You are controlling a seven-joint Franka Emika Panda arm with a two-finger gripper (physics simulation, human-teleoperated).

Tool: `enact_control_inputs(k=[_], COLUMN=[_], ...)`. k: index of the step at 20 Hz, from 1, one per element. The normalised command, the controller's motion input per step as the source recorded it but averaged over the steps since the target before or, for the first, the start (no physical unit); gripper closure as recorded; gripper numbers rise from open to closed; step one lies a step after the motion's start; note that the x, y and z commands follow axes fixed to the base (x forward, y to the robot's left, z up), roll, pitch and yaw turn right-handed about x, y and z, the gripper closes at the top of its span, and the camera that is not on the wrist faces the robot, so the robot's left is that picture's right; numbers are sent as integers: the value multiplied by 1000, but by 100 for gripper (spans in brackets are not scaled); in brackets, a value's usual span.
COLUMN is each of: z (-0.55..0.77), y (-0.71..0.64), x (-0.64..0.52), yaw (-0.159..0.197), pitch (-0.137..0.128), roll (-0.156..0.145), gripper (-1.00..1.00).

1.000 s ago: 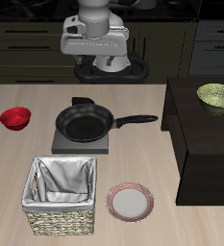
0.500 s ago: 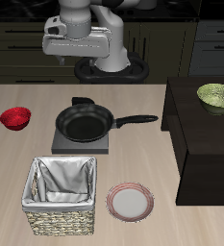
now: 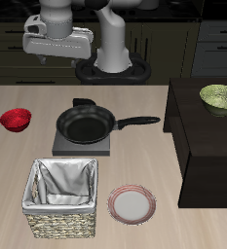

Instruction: Place the red bowl in the basket

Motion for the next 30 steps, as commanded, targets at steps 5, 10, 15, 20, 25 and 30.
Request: enact_control_inputs(k=[5,10,15,20,25,30], z=[13,21,-47,3,-4,38], y=[-501,-495,-407,-169,-575,-555], x=[24,9,59,-30,30,7], yaw=[-9,11,-8,-10,-18,-25], pitch=[-9,-23,20,3,-1,-18], roll=[3,-36,-36,23,-6,-47], gripper=[-100,-100,-100,-100,-100,-100])
